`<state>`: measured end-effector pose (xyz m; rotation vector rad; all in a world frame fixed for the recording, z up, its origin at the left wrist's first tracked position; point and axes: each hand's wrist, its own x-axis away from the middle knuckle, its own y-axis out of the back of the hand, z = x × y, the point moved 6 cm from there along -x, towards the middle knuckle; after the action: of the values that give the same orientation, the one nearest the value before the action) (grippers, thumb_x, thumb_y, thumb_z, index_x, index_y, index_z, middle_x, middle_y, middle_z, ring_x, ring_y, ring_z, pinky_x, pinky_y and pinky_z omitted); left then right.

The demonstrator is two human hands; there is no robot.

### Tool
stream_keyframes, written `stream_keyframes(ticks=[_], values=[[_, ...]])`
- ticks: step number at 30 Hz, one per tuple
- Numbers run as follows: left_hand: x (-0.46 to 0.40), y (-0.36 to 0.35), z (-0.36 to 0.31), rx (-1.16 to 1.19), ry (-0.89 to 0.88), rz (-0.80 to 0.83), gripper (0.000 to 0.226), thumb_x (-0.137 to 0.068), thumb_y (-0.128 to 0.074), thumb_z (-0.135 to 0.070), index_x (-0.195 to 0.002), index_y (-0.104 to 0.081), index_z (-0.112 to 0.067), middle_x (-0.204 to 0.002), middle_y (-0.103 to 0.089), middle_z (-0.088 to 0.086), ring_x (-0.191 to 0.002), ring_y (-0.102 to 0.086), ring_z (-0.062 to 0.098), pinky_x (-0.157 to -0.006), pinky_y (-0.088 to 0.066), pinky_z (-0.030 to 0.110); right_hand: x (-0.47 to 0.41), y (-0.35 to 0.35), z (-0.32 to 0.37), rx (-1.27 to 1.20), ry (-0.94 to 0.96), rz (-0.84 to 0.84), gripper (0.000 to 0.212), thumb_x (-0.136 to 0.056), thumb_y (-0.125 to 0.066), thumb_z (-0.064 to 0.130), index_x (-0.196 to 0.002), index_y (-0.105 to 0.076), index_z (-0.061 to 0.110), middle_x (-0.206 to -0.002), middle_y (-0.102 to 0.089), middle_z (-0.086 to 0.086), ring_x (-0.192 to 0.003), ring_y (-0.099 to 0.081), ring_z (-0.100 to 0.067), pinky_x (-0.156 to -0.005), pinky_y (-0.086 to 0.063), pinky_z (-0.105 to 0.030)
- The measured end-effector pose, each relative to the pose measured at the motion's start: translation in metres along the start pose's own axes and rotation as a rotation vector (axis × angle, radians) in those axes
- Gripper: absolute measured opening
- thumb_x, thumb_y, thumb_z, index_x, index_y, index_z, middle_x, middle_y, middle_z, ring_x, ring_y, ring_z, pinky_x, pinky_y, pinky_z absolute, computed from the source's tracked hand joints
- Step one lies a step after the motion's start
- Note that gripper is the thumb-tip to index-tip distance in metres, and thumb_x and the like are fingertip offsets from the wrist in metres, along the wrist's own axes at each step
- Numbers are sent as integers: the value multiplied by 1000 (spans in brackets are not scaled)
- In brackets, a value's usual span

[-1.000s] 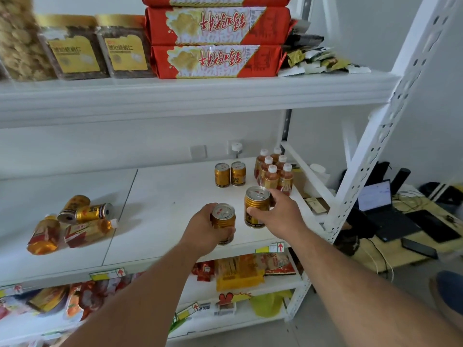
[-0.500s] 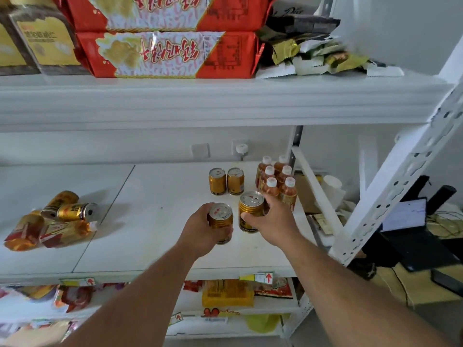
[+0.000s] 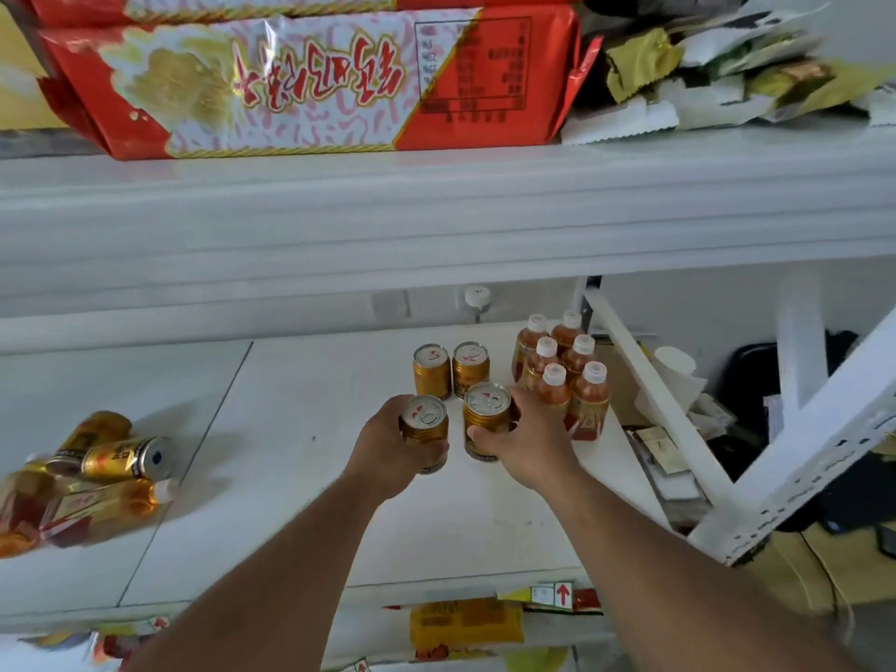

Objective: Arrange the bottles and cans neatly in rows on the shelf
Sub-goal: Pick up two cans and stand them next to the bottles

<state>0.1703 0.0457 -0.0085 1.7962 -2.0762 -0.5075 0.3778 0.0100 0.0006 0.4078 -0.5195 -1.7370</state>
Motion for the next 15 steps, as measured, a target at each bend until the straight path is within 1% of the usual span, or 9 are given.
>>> stream_keyframes(ticks=[3,6,8,9,10,12,13,15], values=[[-16,0,6,-1,-7,11,62,-62,-89,-15,-108,-53,-38,-96,-64,-18,-82,-57,-16,-54,-42,1,-10,-11,-6,-1,-26,-13,64,-75,-86,38,-131,-57,26,-117,-64,12,-104,-56,-7,-82,-43,-22],[-27,-3,10,12,-25,22,60,-61,-88,-14,-103,-54,-40,-94,-64,-19,-83,-56,-18,-55,-42,1,-19,-20,-12,-12,-45,-23,64,-75,-87,36,-130,-57,25,-120,-66,9,-109,-60,-12,-86,-46,-26],[-34,-6,10,24,-62,22,57,-59,-89,-13,-96,-56,-41,-89,-67,-24,-84,-57,-18,-56,-42,1,-26,-25,-16,-24,-53,-22,63,-75,-86,36,-130,-57,26,-121,-66,9,-111,-61,-13,-88,-47,-27],[-38,-8,9,25,-94,19,54,-57,-88,-14,-93,-58,-41,-88,-67,-29,-85,-58,-16,-58,-42,1,-30,-27,-18,-30,-54,-22,64,-75,-86,36,-130,-57,27,-121,-66,9,-112,-61,-13,-89,-48,-28],[-41,-9,8,23,-127,17,51,-55,-88,-16,-91,-60,-41,-89,-65,-33,-86,-60,-14,-59,-43,2,-33,-29,-20,-35,-53,-23,64,-75,-86,35,-131,-57,27,-122,-66,10,-112,-60,-12,-90,-48,-29],[-45,-13,6,24,-170,21,46,-52,-86,-25,-90,-64,-39,-91,-66,-33,-87,-63,-8,-61,-45,4,-38,-32,-24,-38,-48,-27,62,-75,-86,35,-129,-57,28,-121,-66,11,-108,-58,-9,-87,-47,-28],[-47,-14,6,20,-178,24,46,-50,-85,-29,-90,-65,-40,-91,-65,-34,-88,-63,-8,-61,-45,4,-40,-34,-25,-35,-46,-30,61,-75,-86,35,-128,-57,29,-119,-65,12,-105,-57,-7,-85,-45,-26],[-50,-15,10,3,-182,10,49,-50,-85,-31,-90,-63,-49,-95,-59,-42,-91,-58,-16,-62,-43,1,-44,-38,-29,-39,-50,-32,60,-74,-86,34,-127,-56,31,-117,-64,13,-106,-57,-8,-85,-44,-26]])
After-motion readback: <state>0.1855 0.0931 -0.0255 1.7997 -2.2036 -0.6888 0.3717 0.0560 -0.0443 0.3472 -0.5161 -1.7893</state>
